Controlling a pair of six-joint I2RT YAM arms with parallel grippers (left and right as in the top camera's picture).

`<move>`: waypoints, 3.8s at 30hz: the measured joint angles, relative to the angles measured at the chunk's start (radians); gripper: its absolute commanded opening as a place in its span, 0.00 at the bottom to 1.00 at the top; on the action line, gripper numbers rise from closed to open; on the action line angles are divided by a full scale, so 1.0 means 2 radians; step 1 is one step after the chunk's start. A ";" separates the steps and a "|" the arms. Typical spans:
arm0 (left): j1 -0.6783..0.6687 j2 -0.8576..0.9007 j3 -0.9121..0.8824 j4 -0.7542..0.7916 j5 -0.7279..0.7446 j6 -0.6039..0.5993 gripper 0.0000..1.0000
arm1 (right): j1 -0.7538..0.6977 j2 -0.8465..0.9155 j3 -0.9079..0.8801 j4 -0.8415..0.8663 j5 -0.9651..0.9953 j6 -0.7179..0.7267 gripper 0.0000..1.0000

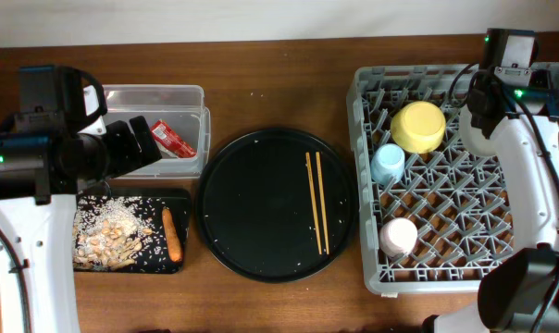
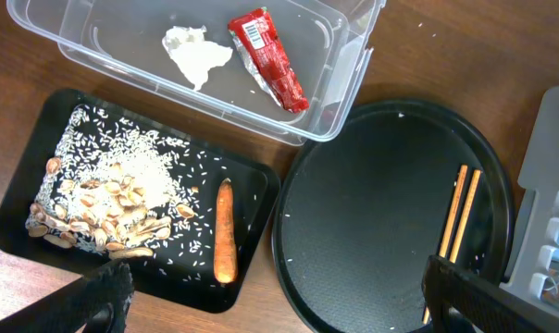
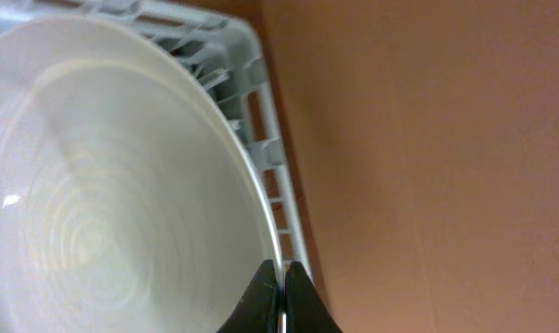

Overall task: Sort waste into correct bins and load items into the dishwasher rack
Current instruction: 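Carry the white plate to the rack and stand it upright with right gripper, then reach the right gripper to the chopsticks and grasp one, then insert the chopstick upright into the dish rack with right gripper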

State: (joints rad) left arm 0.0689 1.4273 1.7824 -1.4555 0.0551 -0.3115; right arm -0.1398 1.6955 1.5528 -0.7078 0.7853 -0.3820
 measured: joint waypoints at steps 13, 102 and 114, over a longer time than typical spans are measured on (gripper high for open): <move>0.000 0.000 0.000 0.000 0.000 0.000 0.99 | 0.005 0.000 0.000 -0.079 -0.029 -0.005 0.04; 0.000 0.000 0.000 0.000 0.000 0.000 0.99 | 0.349 0.047 -0.084 -0.110 -0.351 0.369 0.04; 0.000 0.000 0.000 0.000 0.000 0.000 0.99 | 0.125 -0.071 -0.082 -0.236 -0.217 0.263 0.04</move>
State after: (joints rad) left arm 0.0696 1.4273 1.7824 -1.4559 0.0547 -0.3115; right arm 0.1097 1.5532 1.3884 -1.1790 0.3511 0.1432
